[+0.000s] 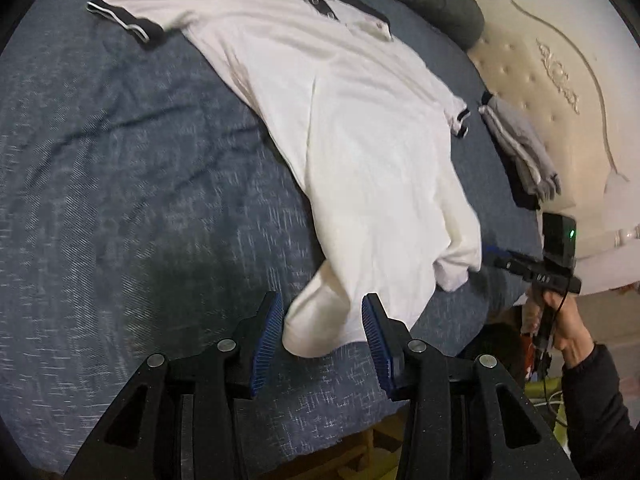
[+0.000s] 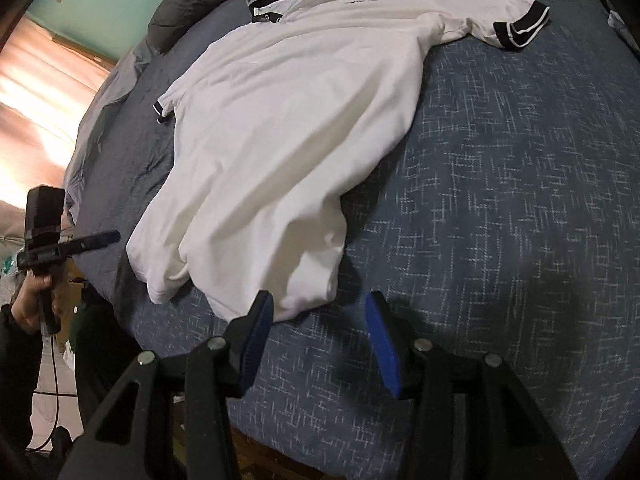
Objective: Fold clothes
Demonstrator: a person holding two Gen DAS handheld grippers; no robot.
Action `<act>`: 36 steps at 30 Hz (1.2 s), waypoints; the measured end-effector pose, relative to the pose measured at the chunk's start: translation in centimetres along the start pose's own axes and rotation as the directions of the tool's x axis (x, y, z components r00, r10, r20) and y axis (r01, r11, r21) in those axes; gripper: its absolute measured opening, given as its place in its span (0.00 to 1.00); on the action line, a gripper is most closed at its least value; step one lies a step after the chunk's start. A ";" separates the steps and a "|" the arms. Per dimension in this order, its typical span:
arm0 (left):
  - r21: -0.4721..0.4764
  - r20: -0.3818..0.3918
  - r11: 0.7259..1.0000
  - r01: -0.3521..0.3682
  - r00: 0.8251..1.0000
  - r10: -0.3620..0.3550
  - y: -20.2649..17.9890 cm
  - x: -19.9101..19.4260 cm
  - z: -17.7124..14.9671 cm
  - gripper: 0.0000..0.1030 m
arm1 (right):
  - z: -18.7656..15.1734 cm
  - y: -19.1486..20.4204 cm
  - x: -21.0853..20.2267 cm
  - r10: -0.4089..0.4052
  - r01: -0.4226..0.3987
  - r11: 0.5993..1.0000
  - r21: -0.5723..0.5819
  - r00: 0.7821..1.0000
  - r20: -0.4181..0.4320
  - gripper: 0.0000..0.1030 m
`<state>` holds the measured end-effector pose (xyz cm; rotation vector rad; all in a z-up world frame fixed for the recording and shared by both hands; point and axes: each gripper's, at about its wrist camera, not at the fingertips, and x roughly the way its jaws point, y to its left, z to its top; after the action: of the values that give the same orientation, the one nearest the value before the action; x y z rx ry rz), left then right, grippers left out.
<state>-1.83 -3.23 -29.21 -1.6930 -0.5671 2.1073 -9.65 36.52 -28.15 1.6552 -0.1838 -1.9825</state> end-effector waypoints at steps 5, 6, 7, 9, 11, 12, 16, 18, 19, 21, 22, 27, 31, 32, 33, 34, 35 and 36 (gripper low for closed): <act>0.010 -0.038 1.000 -0.003 0.999 0.003 -0.3 2.0 -0.8 0.43 | 0.0 0.6 0.7 -0.015 0.014 0.999 -0.050 1.000 -0.022 0.40; 0.019 -0.042 1.000 -0.006 0.999 0.007 -0.5 2.2 -0.9 0.43 | 0.0 0.8 0.6 -0.020 0.018 0.997 -0.069 1.000 -0.019 0.31; 0.026 -0.046 1.000 0.002 0.999 -0.001 -0.6 2.5 -1.1 0.41 | 0.0 1.0 0.6 -0.024 0.023 0.996 -0.088 1.000 -0.015 0.22; 0.028 -0.064 0.999 0.015 0.998 -0.013 -0.8 3.0 -1.3 0.27 | 0.0 1.4 0.6 -0.014 0.013 0.995 -0.103 1.000 -0.008 0.15; 0.026 -0.072 0.999 0.019 0.997 -0.017 -0.7 3.2 -1.4 0.08 | 0.1 1.7 0.7 -0.009 0.008 0.994 -0.112 1.000 -0.006 0.10; 0.031 -0.066 0.999 0.019 0.998 -0.017 -0.8 2.7 -1.4 0.03 | 0.1 1.9 0.7 -0.008 0.007 0.993 -0.117 1.000 -0.006 0.06; 0.050 -0.042 0.999 0.019 0.999 -0.017 -0.9 1.1 -1.3 0.01 | -0.1 1.8 -0.8 0.012 -0.008 0.993 -0.117 0.999 0.035 0.04; 0.059 -0.030 0.998 0.019 0.999 -0.017 -0.9 0.2 -1.3 0.01 | -0.2 1.5 -2.3 0.028 -0.021 0.994 -0.107 0.997 0.069 0.03; 0.064 -0.024 0.998 0.019 1.000 -0.017 -0.9 -0.2 -1.3 0.01 | -0.2 1.4 -3.1 0.036 -0.027 0.994 -0.102 0.996 0.087 0.03; 0.052 0.012 0.998 0.037 0.999 -0.038 -0.7 -2.0 -1.0 0.01 | -0.4 1.3 -5.0 0.048 -0.036 0.994 -0.104 0.992 0.115 0.03; 0.046 0.029 0.998 0.047 0.998 -0.048 -0.6 -2.9 -0.9 0.01 | -0.6 1.2 -5.8 0.053 -0.040 0.994 -0.105 0.991 0.122 0.03; 0.029 0.108 0.996 0.079 0.991 -0.081 0.0 -7.9 -0.3 0.01 | -1.4 0.2 -10.1 0.079 -0.065 0.994 -0.083 0.983 0.167 0.02; 0.013 0.146 0.997 0.071 0.987 -0.072 1.0 -10.5 0.5 0.01 | -1.5 -1.3 -13.2 0.088 -0.082 0.996 -0.036 0.972 0.216 0.02; 0.013 0.136 0.999 0.046 0.990 -0.047 1.2 -10.1 0.8 0.01 | -1.4 -1.6 -12.8 0.092 -0.089 0.996 -0.026 0.975 0.203 0.02; 0.014 0.127 1.000 0.022 0.992 -0.023 1.4 -9.8 1.0 0.01 | -1.3 -1.9 -12.3 0.097 -0.095 0.995 -0.015 0.977 0.189 0.02; 0.005 0.120 1.000 0.018 0.993 -0.018 1.7 -9.2 1.1 0.01 | -1.3 -2.2 -11.8 0.101 -0.102 0.995 -0.005 0.979 0.176 0.03; -0.004 0.113 1.000 0.014 0.994 -0.013 2.0 -8.6 1.3 0.01 | -1.4 -1.9 -10.7 0.096 -0.096 0.995 -0.009 0.985 0.143 0.05; -0.012 0.106 1.000 0.010 0.994 -0.008 2.3 -8.0 1.4 0.01 | -1.6 -1.5 -9.5 0.091 -0.090 0.996 -0.015 0.990 0.110 0.05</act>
<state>-1.69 -9.53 -23.52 -1.5900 -0.6190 2.2013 -7.74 42.78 -20.95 1.5051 -0.2842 -2.0042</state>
